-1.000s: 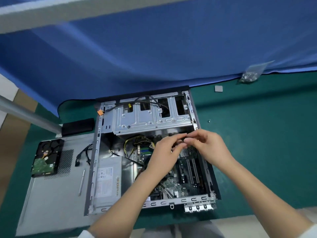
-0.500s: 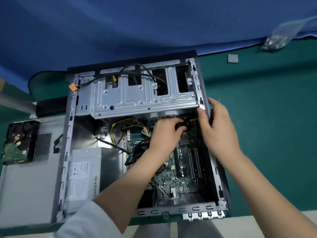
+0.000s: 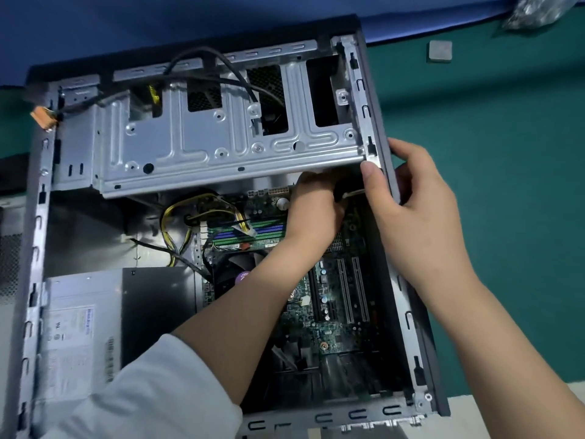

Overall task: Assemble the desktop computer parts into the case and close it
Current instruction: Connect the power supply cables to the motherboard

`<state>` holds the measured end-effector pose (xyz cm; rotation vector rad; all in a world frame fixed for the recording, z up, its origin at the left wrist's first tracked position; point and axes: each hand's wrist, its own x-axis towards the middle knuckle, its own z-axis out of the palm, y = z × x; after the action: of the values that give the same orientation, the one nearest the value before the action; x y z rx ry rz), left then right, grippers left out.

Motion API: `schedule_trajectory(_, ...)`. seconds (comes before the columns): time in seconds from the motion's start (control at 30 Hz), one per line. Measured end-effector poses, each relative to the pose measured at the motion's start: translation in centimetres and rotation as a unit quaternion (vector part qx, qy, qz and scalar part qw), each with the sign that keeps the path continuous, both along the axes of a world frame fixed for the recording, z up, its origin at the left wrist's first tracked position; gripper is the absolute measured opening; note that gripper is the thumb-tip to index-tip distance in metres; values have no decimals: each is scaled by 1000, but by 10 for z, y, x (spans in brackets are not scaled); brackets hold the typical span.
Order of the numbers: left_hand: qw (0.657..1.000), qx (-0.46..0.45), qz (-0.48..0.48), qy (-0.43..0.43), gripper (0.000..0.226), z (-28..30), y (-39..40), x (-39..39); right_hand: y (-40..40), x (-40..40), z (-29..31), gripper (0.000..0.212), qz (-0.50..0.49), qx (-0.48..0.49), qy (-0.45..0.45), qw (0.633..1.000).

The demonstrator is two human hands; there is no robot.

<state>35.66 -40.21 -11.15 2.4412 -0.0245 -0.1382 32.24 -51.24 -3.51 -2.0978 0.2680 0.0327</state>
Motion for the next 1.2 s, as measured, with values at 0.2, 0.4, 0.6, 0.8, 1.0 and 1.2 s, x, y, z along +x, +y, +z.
schedule_trajectory(0.2,1000,27,7,2,26,-8,-1,5,1,0,1,34,-3,20,-5,1000)
schedule_trajectory(0.4,1000,-7,2,-3,31,-11,-4,7,1,0,1,33,1,20,-12,1000)
schedule_trajectory(0.6,1000,1,-15,-16,30,-11,-1,8,1,-1,4,32,1,31,-12,999)
schedule_trajectory(0.8,999,13,-27,-33,27,-12,0,6,1,-1,2,34,2,40,-16,999)
schedule_trajectory(1.0,998,54,-15,-39,10,-10,-1,3,0,-2,0,34,-4,59,-12,998)
schedule_trajectory(1.2,998,37,-9,-42,13,-11,-3,3,0,-3,1,29,-5,72,-12,997)
